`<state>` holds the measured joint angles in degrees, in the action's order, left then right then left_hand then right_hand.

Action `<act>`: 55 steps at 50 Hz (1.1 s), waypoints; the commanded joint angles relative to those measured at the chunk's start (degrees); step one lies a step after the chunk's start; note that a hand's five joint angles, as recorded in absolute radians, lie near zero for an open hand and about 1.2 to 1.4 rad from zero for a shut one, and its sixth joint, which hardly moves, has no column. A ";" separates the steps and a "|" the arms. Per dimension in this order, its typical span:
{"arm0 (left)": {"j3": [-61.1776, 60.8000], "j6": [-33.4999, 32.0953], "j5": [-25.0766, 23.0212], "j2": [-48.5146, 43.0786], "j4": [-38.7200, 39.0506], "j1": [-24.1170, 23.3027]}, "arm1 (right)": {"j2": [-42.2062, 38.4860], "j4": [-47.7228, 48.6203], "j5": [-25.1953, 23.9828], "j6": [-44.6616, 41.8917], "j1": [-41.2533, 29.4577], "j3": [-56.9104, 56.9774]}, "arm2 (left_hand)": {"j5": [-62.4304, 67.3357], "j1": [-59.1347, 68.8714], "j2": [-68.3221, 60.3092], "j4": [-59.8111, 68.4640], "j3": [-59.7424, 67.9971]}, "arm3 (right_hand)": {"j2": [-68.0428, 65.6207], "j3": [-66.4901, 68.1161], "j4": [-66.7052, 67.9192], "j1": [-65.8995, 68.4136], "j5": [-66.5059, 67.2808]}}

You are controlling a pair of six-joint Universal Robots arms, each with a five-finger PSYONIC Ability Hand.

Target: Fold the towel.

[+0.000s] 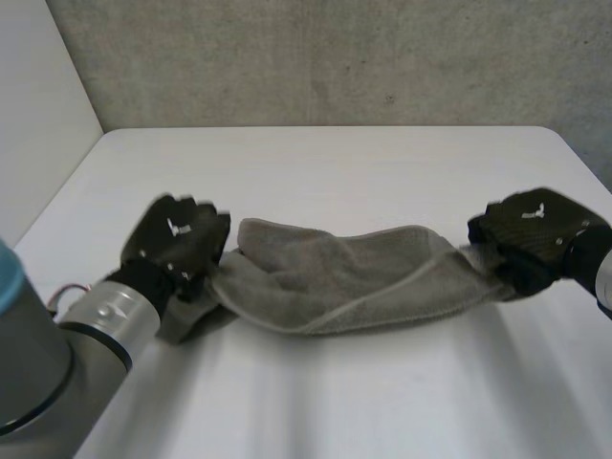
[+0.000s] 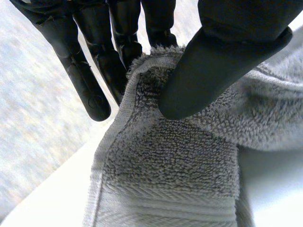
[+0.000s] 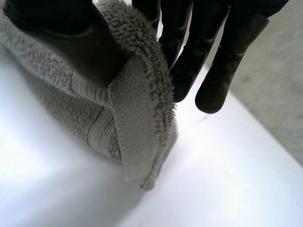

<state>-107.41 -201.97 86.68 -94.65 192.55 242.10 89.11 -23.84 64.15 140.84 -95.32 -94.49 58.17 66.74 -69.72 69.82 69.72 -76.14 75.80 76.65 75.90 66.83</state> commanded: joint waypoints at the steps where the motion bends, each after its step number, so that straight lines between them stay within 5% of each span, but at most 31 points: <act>1: 1.93 -9.65 -0.10 -10.45 -0.34 0.39 | -8.07 -2.53 1.77 -6.28 -0.92 3.17 | 11.83 13.26 -10.28 10.18 10.28 | -3.86 4.20 3.35 4.10 3.17; 11: 25.79 -12.14 0.25 -17.06 5.53 0.21 | -20.64 4.77 7.57 -0.74 -7.25 29.28 | 11.83 13.26 -10.28 10.18 10.28 | -3.86 4.20 3.35 4.10 3.17; 16: 39.96 -10.38 1.56 -17.15 16.14 0.21 | -20.29 24.40 11.34 7.32 -8.57 46.48 | 11.83 13.26 -10.28 10.18 10.28 | -3.86 4.20 3.35 4.10 3.17; 23: 46.67 -9.15 6.22 -16.97 28.93 0.21 | -17.83 35.35 11.52 12.96 -8.92 47.56 | 11.83 13.26 -10.28 10.18 10.28 | -3.86 4.20 3.35 4.10 3.17; 33: 26.50 -9.14 5.88 -14.78 26.38 1.61 | -18.97 18.13 5.72 11.56 -8.83 40.53 | 11.83 13.26 -10.28 10.18 10.28 | -3.86 4.20 3.35 4.10 3.17; 37: 18.64 -9.15 4.55 -14.78 26.73 2.32 | -20.81 11.37 1.86 4.56 -8.31 33.26 | 11.83 13.26 -10.28 10.18 10.28 | -3.86 4.20 3.35 4.10 3.17; 48: 1.77 -9.50 -0.98 -19.34 27.08 2.41 | -25.82 9.34 1.50 -11.63 -7.60 15.32 | 11.83 13.26 -10.28 10.18 10.28 | 1.94 -1.60 -2.44 -1.70 -2.62; 55: -0.70 -9.50 -0.98 -19.26 26.82 2.41 | -25.65 12.22 1.41 -10.33 -6.38 9.95 | 11.83 13.26 -10.28 10.18 10.28 | 10.49 -10.15 -11.00 -10.25 -11.18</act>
<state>-106.83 -211.50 85.57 -113.86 219.57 244.54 63.46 -14.45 65.32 129.36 -102.72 -80.39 58.17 66.74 -69.77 69.82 69.77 -74.16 73.56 73.62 74.11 63.84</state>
